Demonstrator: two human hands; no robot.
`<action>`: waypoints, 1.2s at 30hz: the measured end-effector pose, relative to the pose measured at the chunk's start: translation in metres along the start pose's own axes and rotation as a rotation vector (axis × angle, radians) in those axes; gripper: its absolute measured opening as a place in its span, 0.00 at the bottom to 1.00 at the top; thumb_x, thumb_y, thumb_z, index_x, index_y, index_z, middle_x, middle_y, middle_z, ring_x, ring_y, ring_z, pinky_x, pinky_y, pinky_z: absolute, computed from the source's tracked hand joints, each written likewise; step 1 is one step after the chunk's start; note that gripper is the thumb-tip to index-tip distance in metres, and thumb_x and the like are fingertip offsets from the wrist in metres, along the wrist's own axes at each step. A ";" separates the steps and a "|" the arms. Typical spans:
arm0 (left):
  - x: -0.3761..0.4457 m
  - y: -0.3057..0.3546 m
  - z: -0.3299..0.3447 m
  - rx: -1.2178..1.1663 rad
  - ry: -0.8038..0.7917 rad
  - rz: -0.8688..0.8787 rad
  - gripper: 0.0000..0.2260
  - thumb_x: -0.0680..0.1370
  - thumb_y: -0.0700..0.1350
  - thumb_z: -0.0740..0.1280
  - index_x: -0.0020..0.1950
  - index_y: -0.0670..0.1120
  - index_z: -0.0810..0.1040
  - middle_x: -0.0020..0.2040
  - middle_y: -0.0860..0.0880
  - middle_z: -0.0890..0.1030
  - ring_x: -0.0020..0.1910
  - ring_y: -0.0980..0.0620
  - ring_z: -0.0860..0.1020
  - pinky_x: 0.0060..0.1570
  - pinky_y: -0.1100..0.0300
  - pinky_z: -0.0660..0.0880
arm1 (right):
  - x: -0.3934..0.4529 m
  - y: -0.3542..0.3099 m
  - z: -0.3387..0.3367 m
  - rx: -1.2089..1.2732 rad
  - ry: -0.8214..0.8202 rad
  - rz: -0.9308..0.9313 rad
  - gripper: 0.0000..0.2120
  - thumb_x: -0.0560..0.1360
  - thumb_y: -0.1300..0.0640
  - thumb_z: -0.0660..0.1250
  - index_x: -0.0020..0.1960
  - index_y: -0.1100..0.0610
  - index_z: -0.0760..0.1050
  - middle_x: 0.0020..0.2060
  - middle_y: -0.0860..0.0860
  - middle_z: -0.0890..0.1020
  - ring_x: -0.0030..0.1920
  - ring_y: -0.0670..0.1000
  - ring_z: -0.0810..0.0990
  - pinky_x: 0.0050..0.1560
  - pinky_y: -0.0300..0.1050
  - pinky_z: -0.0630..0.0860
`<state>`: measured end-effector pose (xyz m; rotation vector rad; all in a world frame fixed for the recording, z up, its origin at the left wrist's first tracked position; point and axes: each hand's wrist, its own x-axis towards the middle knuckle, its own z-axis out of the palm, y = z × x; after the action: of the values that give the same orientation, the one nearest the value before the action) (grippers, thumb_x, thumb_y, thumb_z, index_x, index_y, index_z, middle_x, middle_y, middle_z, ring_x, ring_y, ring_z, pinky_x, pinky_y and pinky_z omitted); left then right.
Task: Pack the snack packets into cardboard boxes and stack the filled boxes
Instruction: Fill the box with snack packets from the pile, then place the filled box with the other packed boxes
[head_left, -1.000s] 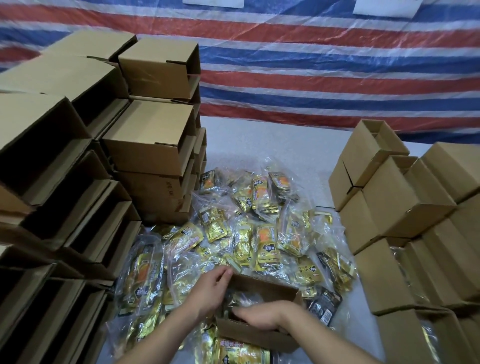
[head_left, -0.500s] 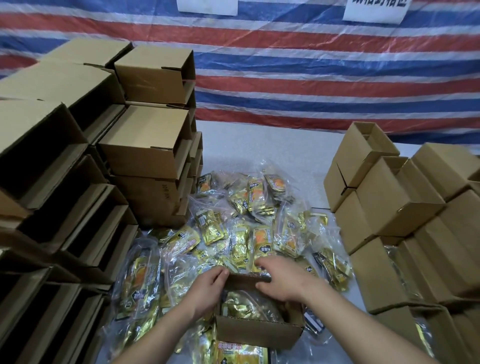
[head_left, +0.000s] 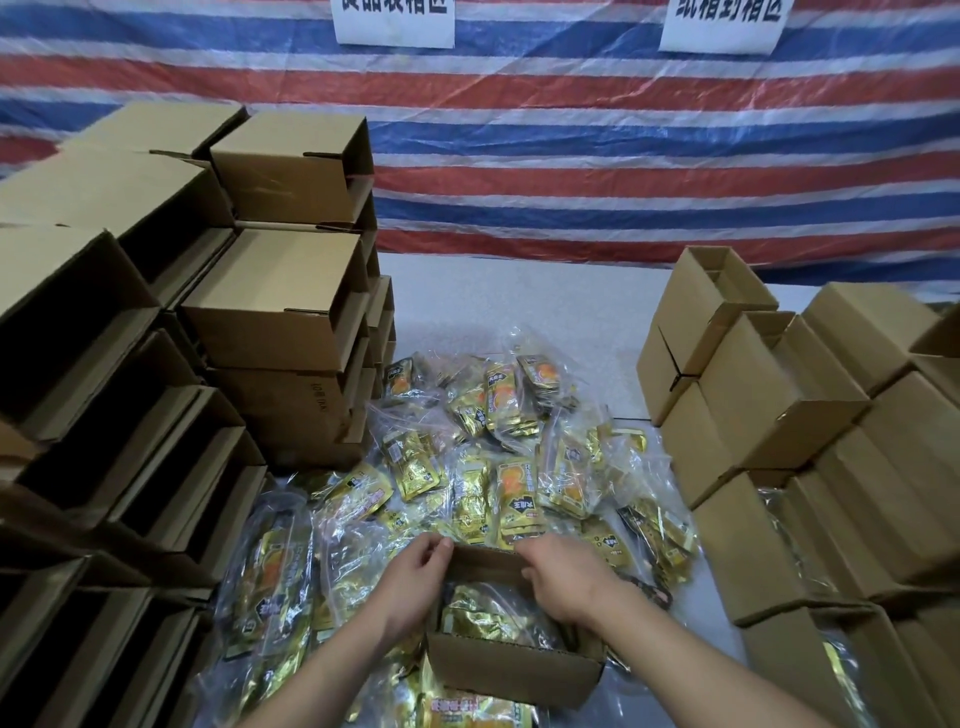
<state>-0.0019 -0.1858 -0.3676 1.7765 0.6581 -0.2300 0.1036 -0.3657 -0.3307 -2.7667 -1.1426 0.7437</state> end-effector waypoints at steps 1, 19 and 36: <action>-0.002 0.005 0.000 -0.027 0.002 0.010 0.10 0.84 0.54 0.58 0.58 0.54 0.76 0.52 0.50 0.80 0.49 0.50 0.82 0.54 0.50 0.80 | -0.003 0.002 -0.003 0.009 0.019 0.005 0.06 0.81 0.58 0.61 0.50 0.48 0.73 0.42 0.46 0.76 0.45 0.50 0.77 0.47 0.44 0.72; -0.012 0.179 0.135 -0.149 -0.242 0.189 0.31 0.79 0.60 0.65 0.78 0.55 0.55 0.63 0.58 0.70 0.59 0.58 0.70 0.60 0.61 0.66 | -0.093 0.119 -0.094 0.271 0.592 0.669 0.07 0.80 0.57 0.61 0.43 0.49 0.68 0.44 0.53 0.81 0.45 0.58 0.80 0.42 0.48 0.76; 0.020 0.239 0.284 -0.252 -0.517 -0.027 0.16 0.80 0.50 0.60 0.68 0.49 0.68 0.63 0.43 0.75 0.58 0.43 0.75 0.57 0.45 0.75 | -0.172 0.211 -0.088 0.286 0.629 0.906 0.09 0.82 0.57 0.58 0.59 0.58 0.70 0.46 0.53 0.81 0.42 0.55 0.79 0.38 0.45 0.69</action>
<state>0.1939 -0.4855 -0.2693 1.3873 0.3198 -0.5769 0.1758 -0.6236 -0.2304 -2.8170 0.3265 -0.0043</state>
